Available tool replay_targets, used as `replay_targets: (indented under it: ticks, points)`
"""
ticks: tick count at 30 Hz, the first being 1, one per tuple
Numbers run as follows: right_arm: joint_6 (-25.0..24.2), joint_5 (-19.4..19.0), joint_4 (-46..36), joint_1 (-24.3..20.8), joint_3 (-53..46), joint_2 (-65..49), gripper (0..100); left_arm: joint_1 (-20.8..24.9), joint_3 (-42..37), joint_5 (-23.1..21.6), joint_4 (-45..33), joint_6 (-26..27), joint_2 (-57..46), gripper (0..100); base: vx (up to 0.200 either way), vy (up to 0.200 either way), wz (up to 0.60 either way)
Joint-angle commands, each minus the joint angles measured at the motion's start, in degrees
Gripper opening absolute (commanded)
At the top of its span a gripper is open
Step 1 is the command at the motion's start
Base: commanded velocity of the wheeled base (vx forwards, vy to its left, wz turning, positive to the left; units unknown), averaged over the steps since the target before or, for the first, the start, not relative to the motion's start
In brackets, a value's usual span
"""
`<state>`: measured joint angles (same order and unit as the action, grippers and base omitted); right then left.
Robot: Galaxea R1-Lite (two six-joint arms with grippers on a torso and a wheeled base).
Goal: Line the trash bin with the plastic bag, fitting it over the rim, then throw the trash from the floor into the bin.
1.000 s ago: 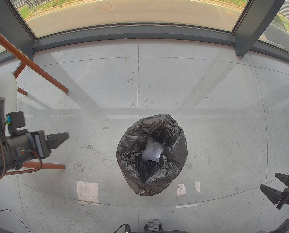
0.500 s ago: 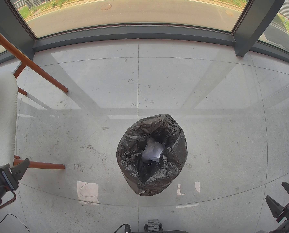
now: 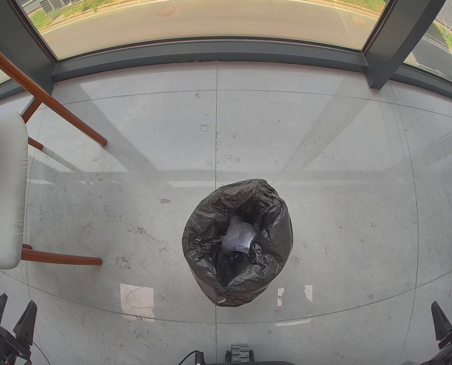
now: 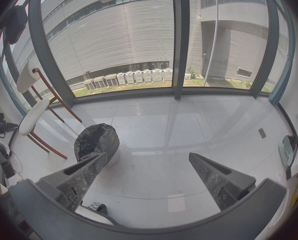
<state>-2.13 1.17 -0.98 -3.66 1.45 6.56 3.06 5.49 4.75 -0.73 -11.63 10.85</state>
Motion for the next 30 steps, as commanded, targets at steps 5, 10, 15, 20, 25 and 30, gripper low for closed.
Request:
replay_targets:
  ticks: [5,10,15,20,25,30]
  points:
    - [4.33,-2.49,0.18,0.93,-1.27,-2.08,100,-2.62,-3.2,-2.21,-1.38,9.08,-9.88,100,0.0,0.0,0.0]
    - [4.24,-1.87,0.27,1.11,-1.36,-2.16,100,-2.88,-3.73,-0.27,-0.94,11.1,-9.88,100,0.0,0.0,0.0]
    - [3.98,-1.7,0.54,3.48,-1.45,-6.56,100,-2.8,-3.82,3.68,-0.94,10.49,-9.88,100,0.0,0.0,0.0]
    - [3.89,-2.05,0.54,3.48,-1.36,-6.12,100,-2.8,-4.87,-6.6,-0.85,11.63,-9.97,100,0.0,0.0,0.0]
    - [3.89,-2.22,0.45,3.48,-1.36,-6.12,100,-2.71,-4.87,-7.13,-0.94,13.39,-9.97,100,0.0,0.0,0.0]
    - [3.72,-1.7,0.54,3.48,-1.36,-6.12,100,-2.71,-4.96,-7.13,-0.85,13.3,-9.88,100,0.0,0.0,0.0]
